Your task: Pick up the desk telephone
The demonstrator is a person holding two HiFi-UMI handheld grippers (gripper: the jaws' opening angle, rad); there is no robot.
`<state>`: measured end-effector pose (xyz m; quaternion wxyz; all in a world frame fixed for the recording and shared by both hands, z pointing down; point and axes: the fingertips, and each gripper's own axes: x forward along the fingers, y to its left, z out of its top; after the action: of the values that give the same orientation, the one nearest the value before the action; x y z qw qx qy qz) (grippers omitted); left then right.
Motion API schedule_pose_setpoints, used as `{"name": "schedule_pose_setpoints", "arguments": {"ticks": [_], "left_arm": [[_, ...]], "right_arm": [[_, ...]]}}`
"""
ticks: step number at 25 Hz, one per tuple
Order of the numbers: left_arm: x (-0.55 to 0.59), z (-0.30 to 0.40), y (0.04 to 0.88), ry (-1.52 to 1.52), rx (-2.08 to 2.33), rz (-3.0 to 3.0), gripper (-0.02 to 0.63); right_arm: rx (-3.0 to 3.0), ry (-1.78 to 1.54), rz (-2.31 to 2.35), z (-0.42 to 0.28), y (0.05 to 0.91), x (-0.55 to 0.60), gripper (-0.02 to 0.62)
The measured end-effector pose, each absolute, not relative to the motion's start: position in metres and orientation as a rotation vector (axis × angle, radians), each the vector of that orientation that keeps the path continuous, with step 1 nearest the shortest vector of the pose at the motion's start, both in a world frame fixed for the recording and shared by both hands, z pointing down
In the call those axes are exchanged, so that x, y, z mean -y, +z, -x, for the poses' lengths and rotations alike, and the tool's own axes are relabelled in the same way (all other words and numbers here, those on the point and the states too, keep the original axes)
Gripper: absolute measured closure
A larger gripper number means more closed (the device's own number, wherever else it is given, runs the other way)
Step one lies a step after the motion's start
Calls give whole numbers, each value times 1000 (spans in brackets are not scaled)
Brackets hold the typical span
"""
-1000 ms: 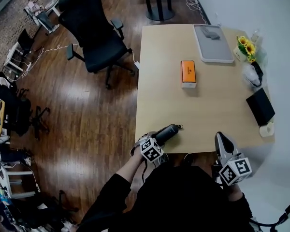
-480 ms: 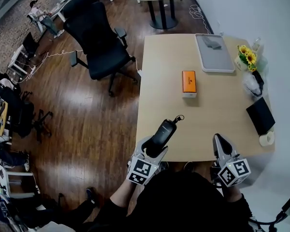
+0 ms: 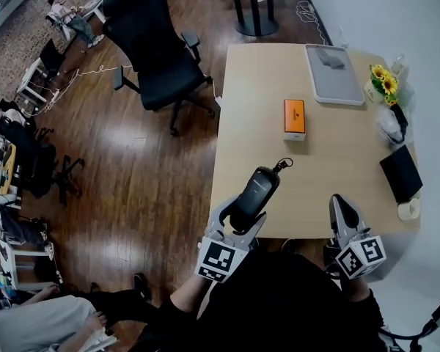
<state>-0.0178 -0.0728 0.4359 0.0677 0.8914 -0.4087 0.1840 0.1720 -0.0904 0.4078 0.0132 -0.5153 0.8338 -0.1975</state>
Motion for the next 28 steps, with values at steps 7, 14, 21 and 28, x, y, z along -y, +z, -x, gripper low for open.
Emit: {"name": "schedule_pose_setpoints", "arguments": {"ticks": [7,14,21,28], "left_arm": [[76,21,439,536,1222,-2664,344],[78,23,439,535,1233,-2669,344],[76,23,435,499,1239,-2639,344],[80,31,435,524,1268,-2660,344]], "right_arm": [[-2583,-611,1634,-178,408,87,595],[-2607,-601,1622,-176,410,86,595],[-2625,-605,1611,-174,411,86,595],[-2626,-616,1613,-173,413,86,595]]}}
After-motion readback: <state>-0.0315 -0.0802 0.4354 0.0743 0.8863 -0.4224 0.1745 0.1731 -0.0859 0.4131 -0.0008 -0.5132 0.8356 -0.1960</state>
